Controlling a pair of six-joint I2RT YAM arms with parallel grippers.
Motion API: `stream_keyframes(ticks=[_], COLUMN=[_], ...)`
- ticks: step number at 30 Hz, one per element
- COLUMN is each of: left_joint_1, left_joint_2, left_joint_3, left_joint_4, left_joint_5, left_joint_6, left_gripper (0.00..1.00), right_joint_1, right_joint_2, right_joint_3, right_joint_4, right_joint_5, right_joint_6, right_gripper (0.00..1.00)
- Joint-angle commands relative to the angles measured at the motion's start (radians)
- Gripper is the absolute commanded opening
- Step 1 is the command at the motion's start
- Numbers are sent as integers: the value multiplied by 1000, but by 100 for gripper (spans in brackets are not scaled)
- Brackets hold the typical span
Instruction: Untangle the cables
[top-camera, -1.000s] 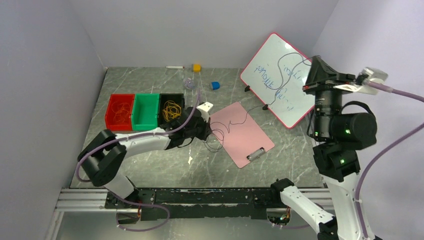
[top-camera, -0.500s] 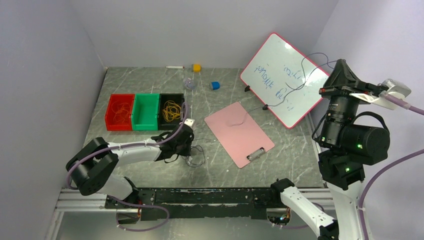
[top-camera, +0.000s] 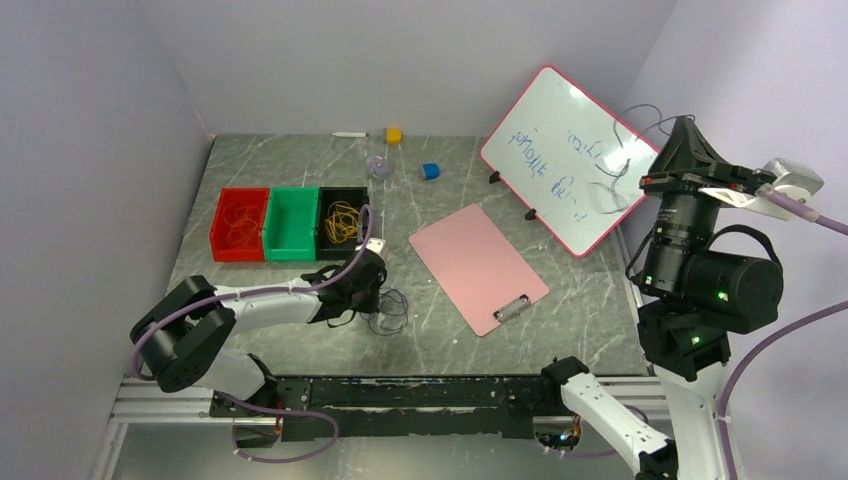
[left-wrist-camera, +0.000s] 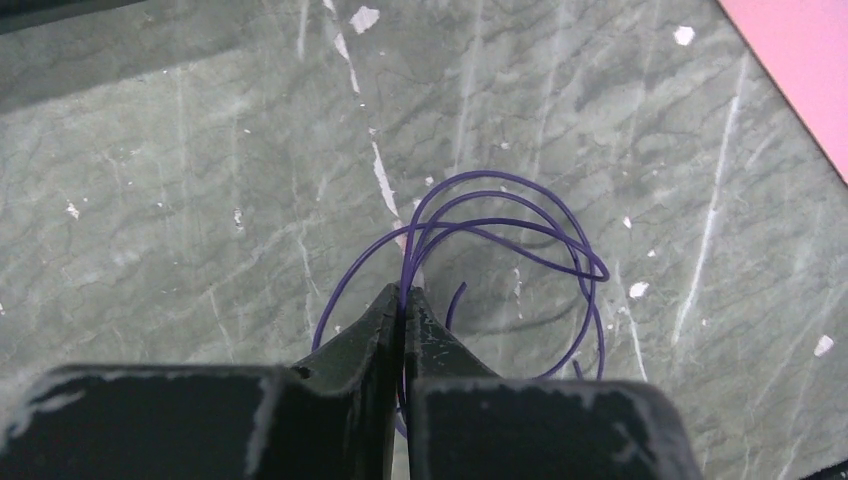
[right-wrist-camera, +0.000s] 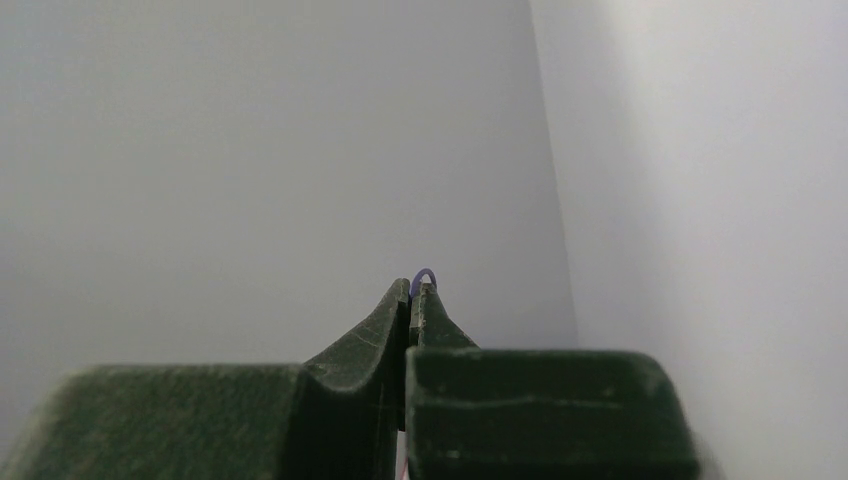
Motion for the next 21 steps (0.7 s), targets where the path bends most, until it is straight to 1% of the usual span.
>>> stream_keyframes(ticks=[1,2,4,6,8,10,15,17,21], left_joint_1=[-1,-3,-10,-10,-10,-10,-10,-9,-7], left_joint_2=[-66,-89,-141,-197,-256,-319,-443,-482,-533], left_joint_3=[41,52,70,82,87,93,96,102,144], left_joint_4=[25,32,40,42,32,20,11,16,-4], left_joint_5=[91,112,141,150,138,128,100,95,73], left_joint_6=[92,115,147,165,175,178,174,178,189], left_gripper=[12,16,32,45,55,63,74,77,79], right_joint_1=[-3,-3,-3,-3,-3,-4,-3,-3,-3], right_joint_2=[20,27,38,48,61,78,159,200,269], right_joint_3=[20,22,18,15,13,10,18,30,48], right_joint_4=[-50,-59,-73,-86,-102,-120,-176,-196,-223], right_joint_5=[-148,-177,-234,-290,-350,-414,-628,-709,-816], right_joint_6=[32,41,55,67,84,104,146,153,174], right_gripper=[0,0,0,0,0,0,0,0,0])
